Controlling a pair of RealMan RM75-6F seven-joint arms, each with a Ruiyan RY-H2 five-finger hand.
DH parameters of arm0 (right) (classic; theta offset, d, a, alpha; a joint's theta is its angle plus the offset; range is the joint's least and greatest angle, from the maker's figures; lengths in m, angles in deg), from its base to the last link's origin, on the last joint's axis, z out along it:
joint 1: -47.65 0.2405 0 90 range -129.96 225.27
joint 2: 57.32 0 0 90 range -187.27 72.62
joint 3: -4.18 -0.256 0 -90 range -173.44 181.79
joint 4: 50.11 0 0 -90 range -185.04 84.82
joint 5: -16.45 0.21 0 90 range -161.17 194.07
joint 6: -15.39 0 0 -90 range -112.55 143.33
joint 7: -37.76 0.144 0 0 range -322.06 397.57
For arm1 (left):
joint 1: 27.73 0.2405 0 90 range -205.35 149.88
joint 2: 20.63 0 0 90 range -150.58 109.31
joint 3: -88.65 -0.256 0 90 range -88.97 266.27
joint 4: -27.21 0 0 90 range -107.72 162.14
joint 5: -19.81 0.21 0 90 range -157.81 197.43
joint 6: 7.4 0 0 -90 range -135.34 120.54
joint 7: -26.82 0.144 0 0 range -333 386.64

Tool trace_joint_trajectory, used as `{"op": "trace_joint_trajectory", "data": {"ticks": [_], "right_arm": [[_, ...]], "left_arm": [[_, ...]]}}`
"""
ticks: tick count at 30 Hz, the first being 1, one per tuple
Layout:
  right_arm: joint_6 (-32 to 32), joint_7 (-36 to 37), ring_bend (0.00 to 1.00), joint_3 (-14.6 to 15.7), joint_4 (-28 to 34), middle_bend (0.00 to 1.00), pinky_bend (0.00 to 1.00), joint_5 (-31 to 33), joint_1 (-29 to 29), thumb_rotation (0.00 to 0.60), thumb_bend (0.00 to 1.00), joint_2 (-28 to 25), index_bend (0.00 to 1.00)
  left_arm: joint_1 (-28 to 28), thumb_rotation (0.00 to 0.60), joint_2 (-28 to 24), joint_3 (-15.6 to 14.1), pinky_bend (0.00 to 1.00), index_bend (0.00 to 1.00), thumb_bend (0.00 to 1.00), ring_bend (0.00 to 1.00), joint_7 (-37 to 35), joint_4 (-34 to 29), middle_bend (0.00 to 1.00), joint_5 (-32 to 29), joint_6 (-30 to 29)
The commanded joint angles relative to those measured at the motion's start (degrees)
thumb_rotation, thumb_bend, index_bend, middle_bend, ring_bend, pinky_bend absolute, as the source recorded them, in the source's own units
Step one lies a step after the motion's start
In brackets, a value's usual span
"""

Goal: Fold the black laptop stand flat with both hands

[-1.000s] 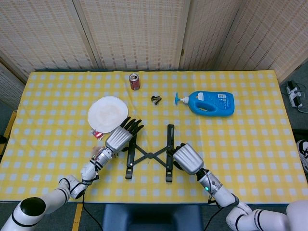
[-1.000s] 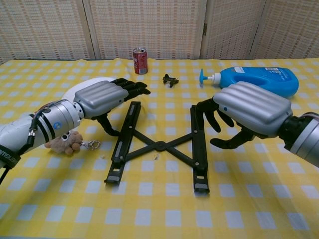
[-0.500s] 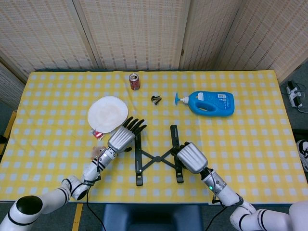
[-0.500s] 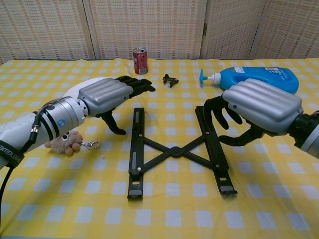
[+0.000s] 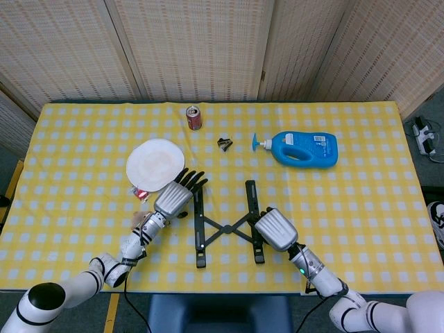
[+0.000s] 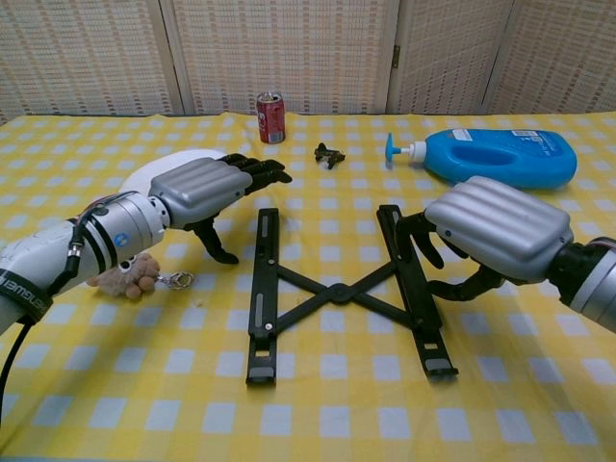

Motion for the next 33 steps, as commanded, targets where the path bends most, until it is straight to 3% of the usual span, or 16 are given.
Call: {"op": "trace_joint_trajectory", "data": {"ticks": [1,16,33], "right_arm": [[0.1,0.4,0.69,0.6,-2.4,0.65,0.65,-0.3,-0.1,0.600,0.31,1.3,0.50],[-1.8,2.6,0.69,1.7,-6.9,0.65,0.65,-1.3,-0.9,0.600,0.27,1.7,0.50],[-3.4,4.3,0.69,2.1,-13.2,0.65,0.65,-2.7,-0.6,0.600,0.24,6.2,0.50]], "left_arm": [[-0.1,0.600,0.2,-0.1,0.00,0.00,0.15,0.00,-0.1,-0.1,0.00,0.0,0.0],[0.1,0.600,0.5,-0.3,0.00,0.00,0.15,0.00,-0.4,-0.1,0.00,-0.2,-0.3],[0.2,0.600,0.5,-0.6,0.00,0.00,0.15,0.00,-0.5,-0.7,0.00,-0.2,-0.4]]}}
